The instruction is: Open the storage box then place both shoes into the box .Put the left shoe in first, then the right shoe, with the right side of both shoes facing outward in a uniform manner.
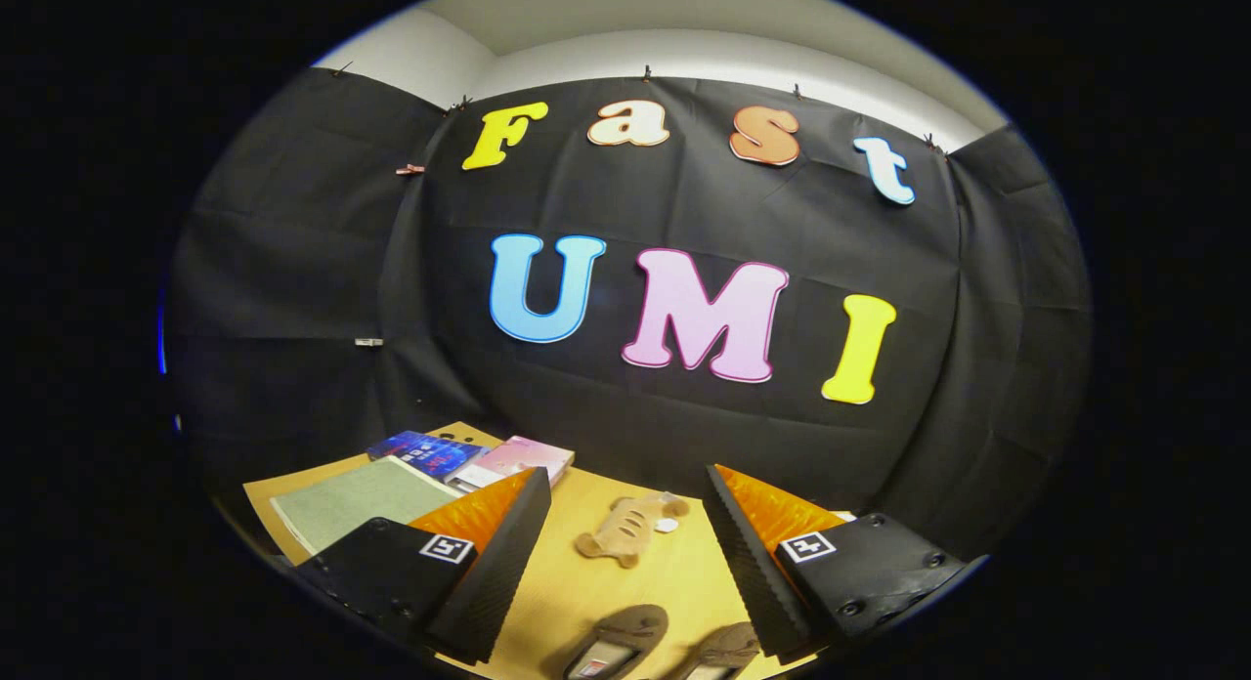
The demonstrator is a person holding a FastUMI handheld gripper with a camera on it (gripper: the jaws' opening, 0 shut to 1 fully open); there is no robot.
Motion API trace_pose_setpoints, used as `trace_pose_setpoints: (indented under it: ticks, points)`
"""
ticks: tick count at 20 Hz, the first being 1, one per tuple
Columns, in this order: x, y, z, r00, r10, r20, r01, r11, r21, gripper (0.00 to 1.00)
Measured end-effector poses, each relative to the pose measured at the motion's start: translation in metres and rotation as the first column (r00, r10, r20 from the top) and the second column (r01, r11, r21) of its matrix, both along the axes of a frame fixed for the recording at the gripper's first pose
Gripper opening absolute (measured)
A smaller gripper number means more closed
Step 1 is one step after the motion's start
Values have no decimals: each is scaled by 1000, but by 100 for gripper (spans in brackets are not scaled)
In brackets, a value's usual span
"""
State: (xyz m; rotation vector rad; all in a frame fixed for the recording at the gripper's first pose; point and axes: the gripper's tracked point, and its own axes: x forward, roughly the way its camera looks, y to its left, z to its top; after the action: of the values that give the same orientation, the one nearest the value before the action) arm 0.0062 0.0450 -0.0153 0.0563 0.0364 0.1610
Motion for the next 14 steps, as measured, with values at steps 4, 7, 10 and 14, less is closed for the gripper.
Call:
trace_pose_setpoints:
  ticks: [4,7,10,14]
  points:
    - [-2,48,-16,976,215,-30,-210,970,120,97]
    - [-11,96,-43,888,449,-97,-397,857,328,98]
    - [-19,131,-74,762,623,-176,-446,701,556,98]
    - [-23,158,-112,576,786,-224,-353,486,799,98]
